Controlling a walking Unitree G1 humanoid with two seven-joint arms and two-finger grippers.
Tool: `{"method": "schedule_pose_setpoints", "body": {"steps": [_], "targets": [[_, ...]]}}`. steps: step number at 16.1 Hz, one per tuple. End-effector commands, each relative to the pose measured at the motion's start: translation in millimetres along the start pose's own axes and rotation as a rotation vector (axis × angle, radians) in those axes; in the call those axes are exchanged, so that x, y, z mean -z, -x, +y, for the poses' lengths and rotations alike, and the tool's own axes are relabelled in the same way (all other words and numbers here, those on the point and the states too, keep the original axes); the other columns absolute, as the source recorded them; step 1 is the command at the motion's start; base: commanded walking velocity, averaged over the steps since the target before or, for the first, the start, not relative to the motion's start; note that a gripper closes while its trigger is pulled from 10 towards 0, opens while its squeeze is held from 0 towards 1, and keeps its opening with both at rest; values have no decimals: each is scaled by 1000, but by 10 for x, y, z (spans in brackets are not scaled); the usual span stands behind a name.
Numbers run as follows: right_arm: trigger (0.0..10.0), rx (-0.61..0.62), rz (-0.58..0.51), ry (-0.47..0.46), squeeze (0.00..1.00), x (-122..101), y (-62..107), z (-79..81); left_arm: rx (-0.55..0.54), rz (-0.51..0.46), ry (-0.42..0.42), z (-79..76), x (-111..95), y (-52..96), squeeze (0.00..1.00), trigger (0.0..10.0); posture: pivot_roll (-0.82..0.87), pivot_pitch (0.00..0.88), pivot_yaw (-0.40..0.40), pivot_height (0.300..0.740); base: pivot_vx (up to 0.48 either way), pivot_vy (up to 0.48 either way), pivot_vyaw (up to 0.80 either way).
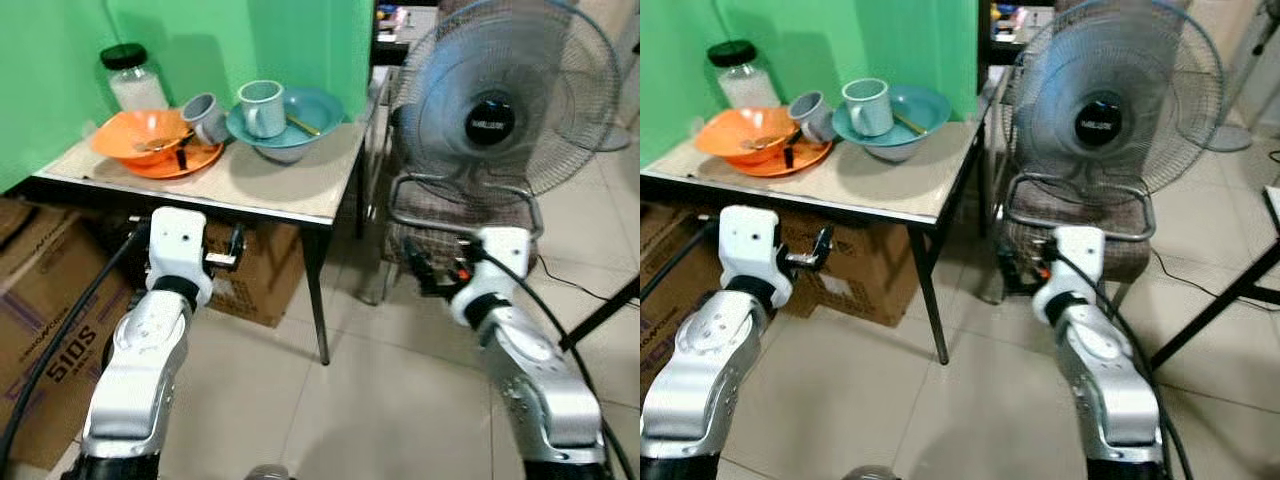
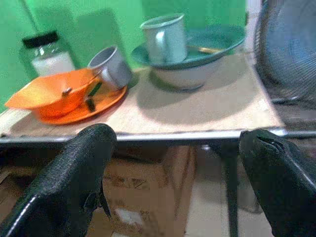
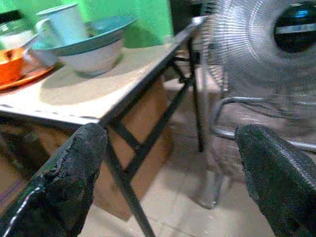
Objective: Setting the table
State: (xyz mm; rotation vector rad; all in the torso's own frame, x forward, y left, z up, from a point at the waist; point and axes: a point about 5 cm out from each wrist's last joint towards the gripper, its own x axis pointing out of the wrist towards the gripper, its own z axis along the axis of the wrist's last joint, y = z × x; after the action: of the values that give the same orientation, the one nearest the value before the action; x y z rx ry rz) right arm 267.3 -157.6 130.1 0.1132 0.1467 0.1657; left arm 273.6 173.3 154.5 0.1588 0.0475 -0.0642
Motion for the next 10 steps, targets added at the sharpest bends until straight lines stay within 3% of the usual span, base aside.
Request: {"method": "schedule_pose_setpoints", "body": {"steps": [1,3,6,10], "targets": [[10000,7,-46,18,0,-99,4,19,19,-17,3,-17,-35,-26,0,10000,92,0,78,740,0,0,0],[10000,37,-64,-16,0,-125,-26,17,30,-25,5,-42,-41,-20,0,10000,105,0,64,740,283,0,234],[10000,-1,-66,-6,0,-145,-103,108,46,-22,-15,-39,-26,8,0,10000,132,0,41,740,294,0,788],[10000,-43,-64,-65,0,-160,-193,194,85,-14,-65,-19,-11,81,0,10000,163,0,24,740,295,0,0]]}}
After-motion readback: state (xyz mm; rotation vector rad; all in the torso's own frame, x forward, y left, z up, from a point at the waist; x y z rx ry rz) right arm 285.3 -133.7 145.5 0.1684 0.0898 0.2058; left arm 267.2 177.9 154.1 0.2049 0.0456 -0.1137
